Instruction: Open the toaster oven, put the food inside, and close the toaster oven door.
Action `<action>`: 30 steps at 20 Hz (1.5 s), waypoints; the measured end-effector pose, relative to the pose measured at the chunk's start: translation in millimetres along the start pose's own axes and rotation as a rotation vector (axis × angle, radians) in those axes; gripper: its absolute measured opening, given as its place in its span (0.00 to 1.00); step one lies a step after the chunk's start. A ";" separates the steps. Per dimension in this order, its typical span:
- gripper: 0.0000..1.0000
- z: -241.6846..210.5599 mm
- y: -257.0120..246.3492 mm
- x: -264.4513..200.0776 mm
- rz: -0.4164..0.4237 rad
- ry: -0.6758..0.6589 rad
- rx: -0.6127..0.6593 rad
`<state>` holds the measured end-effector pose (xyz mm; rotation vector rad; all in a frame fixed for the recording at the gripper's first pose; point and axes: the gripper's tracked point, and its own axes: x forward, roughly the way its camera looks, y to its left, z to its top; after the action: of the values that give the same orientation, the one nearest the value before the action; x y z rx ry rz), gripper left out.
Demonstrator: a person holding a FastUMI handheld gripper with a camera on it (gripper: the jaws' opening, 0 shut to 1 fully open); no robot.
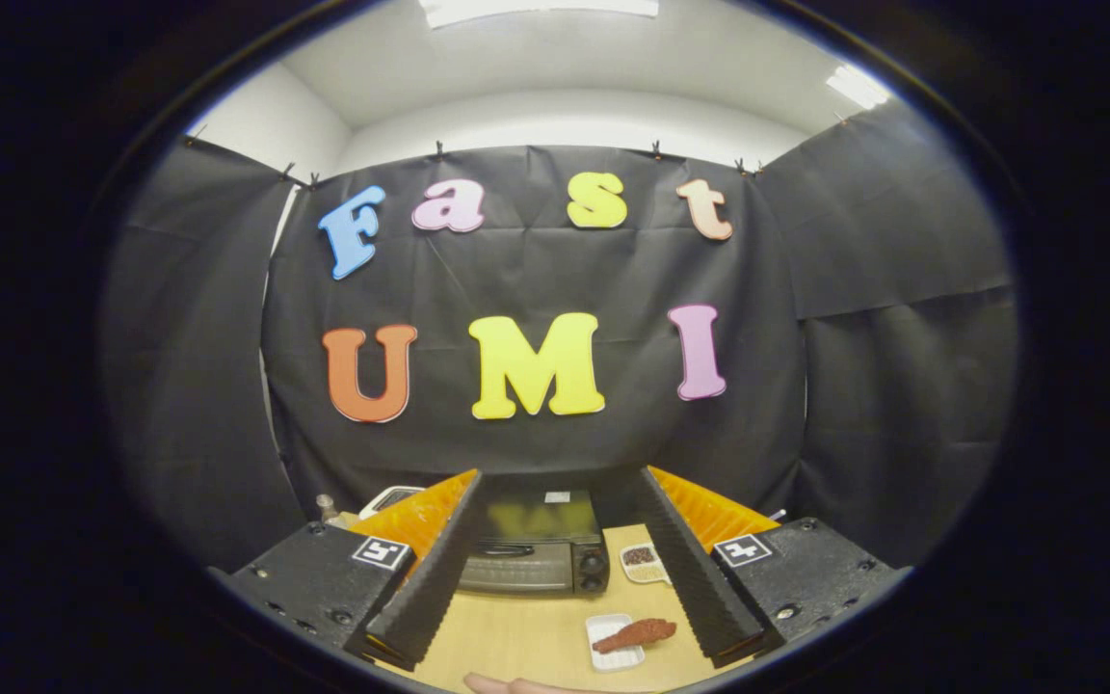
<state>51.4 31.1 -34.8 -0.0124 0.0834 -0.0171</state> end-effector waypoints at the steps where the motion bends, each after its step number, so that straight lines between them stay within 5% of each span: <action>1: 1.00 -7.4 4.2 15.2 -0.008 0.016 0.000; 13: 1.00 -174.5 76.3 196.3 0.027 0.420 -0.087; 19: 1.00 -230.2 93.4 225.1 0.050 0.544 -0.032; 30: 1.00 -237.8 95.6 207.0 0.032 0.454 -0.053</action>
<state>239.3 120.3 -290.3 -0.0601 0.5381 0.0148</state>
